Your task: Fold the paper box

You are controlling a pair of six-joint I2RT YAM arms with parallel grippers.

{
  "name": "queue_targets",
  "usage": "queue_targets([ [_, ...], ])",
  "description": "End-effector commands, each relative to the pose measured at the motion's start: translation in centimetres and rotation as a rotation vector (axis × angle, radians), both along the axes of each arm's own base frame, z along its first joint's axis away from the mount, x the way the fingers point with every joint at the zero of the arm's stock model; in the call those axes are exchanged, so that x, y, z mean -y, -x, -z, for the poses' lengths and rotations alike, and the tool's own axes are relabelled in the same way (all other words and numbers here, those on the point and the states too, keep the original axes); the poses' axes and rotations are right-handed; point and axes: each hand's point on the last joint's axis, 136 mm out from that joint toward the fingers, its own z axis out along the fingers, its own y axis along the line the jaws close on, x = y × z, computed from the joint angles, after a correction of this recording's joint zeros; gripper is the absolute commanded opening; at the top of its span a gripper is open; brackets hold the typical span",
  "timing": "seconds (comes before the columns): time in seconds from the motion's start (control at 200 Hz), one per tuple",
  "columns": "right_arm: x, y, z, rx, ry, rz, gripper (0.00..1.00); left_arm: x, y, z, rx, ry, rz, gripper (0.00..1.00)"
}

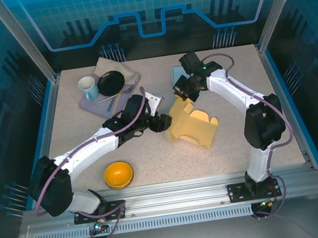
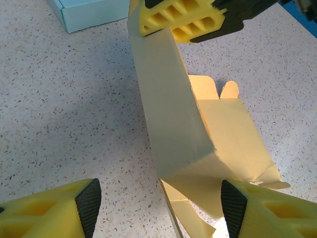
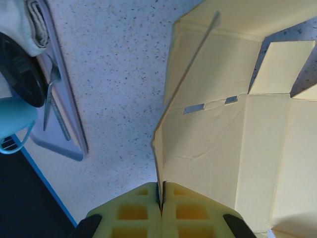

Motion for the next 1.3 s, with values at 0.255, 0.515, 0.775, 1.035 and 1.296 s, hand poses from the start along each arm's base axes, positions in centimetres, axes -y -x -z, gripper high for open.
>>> queue_targets([
  [0.255, -0.5, 2.3, -3.3, 0.019, -0.064, 0.011, 0.0, 0.9, -1.3, -2.8, 0.08, 0.031, 0.003, 0.68],
  [0.515, 0.3, 3.9, -3.4, 0.076, -0.104, 0.138, 0.0, -0.3, -2.7, -4.8, 0.153, 0.06, -0.11, 0.48],
  [0.775, 2.5, 3.7, -4.5, 0.143, -0.09, 0.237, 0.0, -1.8, -1.1, -3.7, 0.101, 0.081, -0.157, 0.55],
  [1.035, 4.8, 3.3, -4.7, 0.151, -0.069, 0.308, 0.0, -3.8, 4.0, -2.6, 0.046, 0.169, -0.065, 0.76],
  [1.296, 7.1, 3.3, -6.8, 0.192, -0.139, 0.386, 0.0, -7.5, 3.5, 1.1, -0.11, 0.283, -0.266, 0.75],
])
